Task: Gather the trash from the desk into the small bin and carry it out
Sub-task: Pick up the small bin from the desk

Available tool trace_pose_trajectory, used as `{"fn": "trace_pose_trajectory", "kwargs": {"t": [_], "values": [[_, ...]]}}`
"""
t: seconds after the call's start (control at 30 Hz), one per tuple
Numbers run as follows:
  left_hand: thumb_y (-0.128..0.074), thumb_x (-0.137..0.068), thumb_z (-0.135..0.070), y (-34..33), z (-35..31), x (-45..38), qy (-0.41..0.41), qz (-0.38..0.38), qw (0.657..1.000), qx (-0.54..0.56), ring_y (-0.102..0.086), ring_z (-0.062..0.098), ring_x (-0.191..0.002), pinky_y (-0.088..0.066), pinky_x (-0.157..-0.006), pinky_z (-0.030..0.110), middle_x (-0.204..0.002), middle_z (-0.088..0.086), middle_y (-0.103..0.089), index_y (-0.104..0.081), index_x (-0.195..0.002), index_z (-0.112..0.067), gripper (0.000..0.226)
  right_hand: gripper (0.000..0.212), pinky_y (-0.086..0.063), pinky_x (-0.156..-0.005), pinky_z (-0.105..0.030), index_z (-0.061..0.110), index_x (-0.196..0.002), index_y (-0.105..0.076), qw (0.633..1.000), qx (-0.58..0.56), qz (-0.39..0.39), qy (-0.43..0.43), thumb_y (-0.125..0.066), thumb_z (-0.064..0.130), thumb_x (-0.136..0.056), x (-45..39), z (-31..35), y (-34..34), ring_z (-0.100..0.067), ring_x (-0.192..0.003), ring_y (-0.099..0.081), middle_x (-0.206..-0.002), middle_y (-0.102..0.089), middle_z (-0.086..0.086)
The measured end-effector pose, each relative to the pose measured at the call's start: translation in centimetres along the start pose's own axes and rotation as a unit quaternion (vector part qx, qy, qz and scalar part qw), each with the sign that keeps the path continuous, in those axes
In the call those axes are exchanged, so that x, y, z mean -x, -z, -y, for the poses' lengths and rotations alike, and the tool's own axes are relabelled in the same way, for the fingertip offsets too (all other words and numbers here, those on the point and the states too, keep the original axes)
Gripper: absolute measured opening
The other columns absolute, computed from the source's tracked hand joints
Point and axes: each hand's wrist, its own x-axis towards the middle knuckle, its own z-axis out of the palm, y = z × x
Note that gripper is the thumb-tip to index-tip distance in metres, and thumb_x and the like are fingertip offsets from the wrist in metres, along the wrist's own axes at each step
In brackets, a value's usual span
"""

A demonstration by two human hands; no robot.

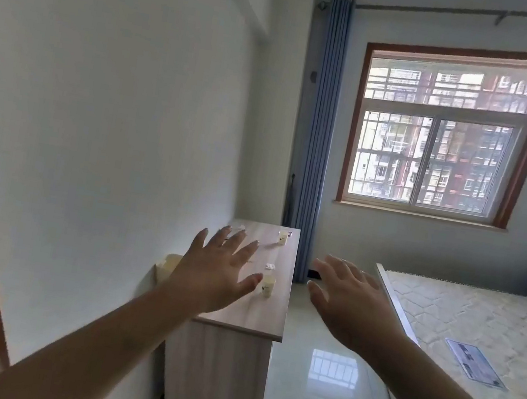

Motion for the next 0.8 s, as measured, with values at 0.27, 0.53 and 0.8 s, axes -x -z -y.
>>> {"fn": "trace_pose_trajectory", "kwargs": {"t": [0.27, 0.53, 0.8], "values": [[-0.013, -0.097, -0.066, -4.8, -2.6, -4.2, -0.054, -0.003, 0.998, -0.015, 0.006, 0.02, -0.155, -0.003, -0.122, 0.046, -0.171, -0.003, 0.006, 0.0, -0.159, -0.037, 0.07, 0.06, -0.017, -0.121, -0.039, 0.035, -0.151, -0.016, 1.0, 0.015, 0.023, -0.008, -0.017, 0.057, -0.095, 0.3, -5.0, -3.7, -0.015, -0.149, -0.015, -0.162, -0.018, 0.006], [-0.009, -0.093, -0.071, -9.0, -7.6, -11.1, -0.052, -0.008, 0.998, -0.016, 0.009, 0.02, -0.155, 0.012, -0.119, 0.043, -0.17, -0.006, 0.007, 0.004, -0.157, -0.04, 0.072, 0.059, -0.017, -0.121, -0.04, 0.031, -0.152, -0.018, 1.0, 0.01, 0.019, -0.006, -0.023, 0.053, -0.098, -2.9, -12.7, -6.4, -0.016, -0.149, -0.013, -0.162, -0.016, 0.004], [0.011, -0.081, -0.071, -11.9, -7.2, -15.3, 0.003, 0.029, 0.999, -0.027, 0.008, 0.02, -0.155, 0.004, -0.122, 0.049, -0.171, -0.005, 0.004, 0.004, -0.158, -0.038, 0.084, 0.06, -0.012, -0.12, -0.038, 0.033, -0.153, -0.012, 0.998, -0.033, 0.048, 0.013, -0.018, 0.054, -0.097, -8.8, -15.5, -10.6, -0.016, -0.149, -0.009, -0.163, -0.013, 0.005]]}}
